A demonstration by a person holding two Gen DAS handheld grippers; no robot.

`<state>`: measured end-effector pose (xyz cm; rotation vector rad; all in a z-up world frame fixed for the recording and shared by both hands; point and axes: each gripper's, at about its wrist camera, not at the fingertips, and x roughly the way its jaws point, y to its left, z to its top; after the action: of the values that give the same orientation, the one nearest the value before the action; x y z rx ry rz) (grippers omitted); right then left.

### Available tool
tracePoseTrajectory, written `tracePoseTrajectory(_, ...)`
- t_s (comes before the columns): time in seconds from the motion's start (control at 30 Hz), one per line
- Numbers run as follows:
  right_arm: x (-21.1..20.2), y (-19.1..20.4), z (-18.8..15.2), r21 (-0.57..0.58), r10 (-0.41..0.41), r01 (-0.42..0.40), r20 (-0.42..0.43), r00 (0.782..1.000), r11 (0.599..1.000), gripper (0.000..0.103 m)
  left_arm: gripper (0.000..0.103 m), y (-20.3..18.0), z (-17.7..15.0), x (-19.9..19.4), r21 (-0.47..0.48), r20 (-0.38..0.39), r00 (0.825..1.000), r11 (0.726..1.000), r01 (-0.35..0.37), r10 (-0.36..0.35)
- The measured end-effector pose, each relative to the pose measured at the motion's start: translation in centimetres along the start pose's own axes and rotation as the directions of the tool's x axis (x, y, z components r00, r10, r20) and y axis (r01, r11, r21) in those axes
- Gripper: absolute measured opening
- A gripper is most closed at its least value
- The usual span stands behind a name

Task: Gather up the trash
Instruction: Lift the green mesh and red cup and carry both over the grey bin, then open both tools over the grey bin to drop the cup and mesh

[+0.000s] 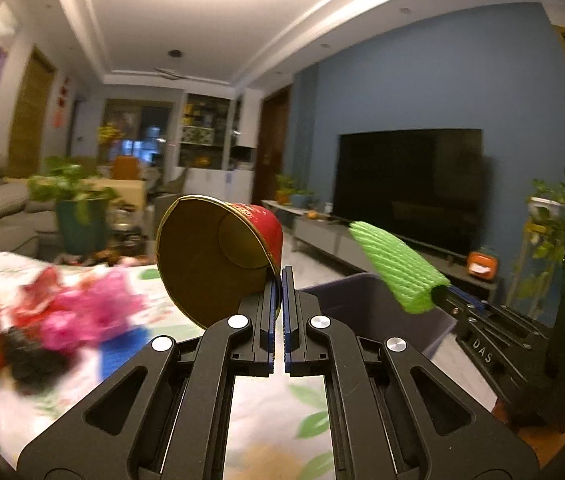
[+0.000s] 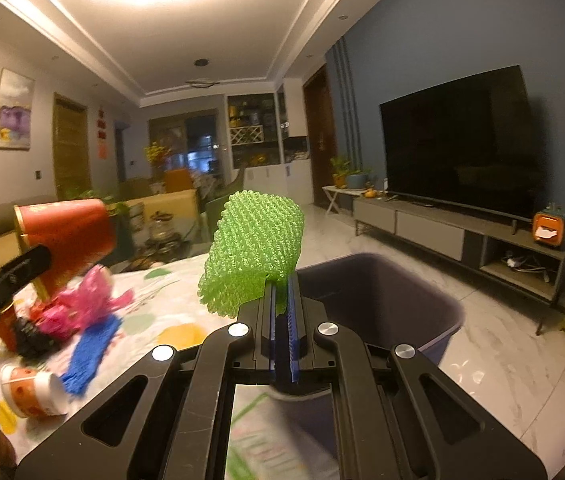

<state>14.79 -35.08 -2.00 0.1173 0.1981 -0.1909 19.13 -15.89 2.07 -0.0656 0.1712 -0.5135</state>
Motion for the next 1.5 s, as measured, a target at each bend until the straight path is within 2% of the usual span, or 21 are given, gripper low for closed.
tracePoseTrajectory(0.13, 0.3, -2.5, 0.3, 0.020, -0.043, 0.042, 0.006, 0.999, 0.999, 0.006, 0.002, -2.9, -0.4, 3.4, 0.022, -0.024, 0.997, 0.997, 0.075, -0.074)
tracePoseTrajectory(0.33, 1.3, -5.0, 0.1, 0.046, -0.074, 0.075, -0.005, 0.997, 0.996, 0.006, 0.002, -5.6, -1.5, 7.9, 0.021, -0.079, 0.986, 0.989, 0.147, -0.144)
tracePoseTrajectory(0.77, 3.0, -5.1, 0.2, 0.063, -0.074, 0.074, -0.002, 0.997, 0.995, 0.006, 0.002, -5.8, -2.8, 12.4, 0.018, -0.134, 0.971, 0.980, 0.200, -0.196)
tracePoseTrajectory(1.17, 4.2, -5.3, 0.2, 0.074, -0.065, 0.065, -0.005, 0.998, 0.995, 0.006, 0.004, -6.1, -3.2, 13.7, 0.023, -0.168, 0.965, 0.978, 0.208, -0.201)
tracePoseTrajectory(1.27, 4.5, -5.4, 0.2, 0.080, -0.060, 0.061, -0.019, 0.998, 0.995, 0.006, 0.017, -5.8, -3.3, 13.8, 0.022, -0.172, 0.967, 0.980, 0.196, -0.190)
tracePoseTrajectory(1.3, 4.6, -5.4, 0.1, 0.080, -0.057, 0.059, -0.023, 0.998, 0.995, 0.008, 0.026, -5.5, -3.4, 13.8, 0.019, -0.167, 0.970, 0.983, 0.184, -0.178)
tracePoseTrajectory(1.43, 4.8, -5.5, 0.3, 0.082, -0.060, 0.062, -0.021, 0.998, 0.995, 0.024, 0.050, -4.6, -3.2, 13.2, -0.012, -0.150, 0.977, 0.988, 0.153, -0.154)
tracePoseTrajectory(1.5, 4.8, -5.3, 0.1, 0.083, -0.062, 0.063, -0.024, 0.998, 0.995, 0.029, 0.056, -4.2, -3.1, 12.6, -0.021, -0.137, 0.982, 0.991, 0.131, -0.133)
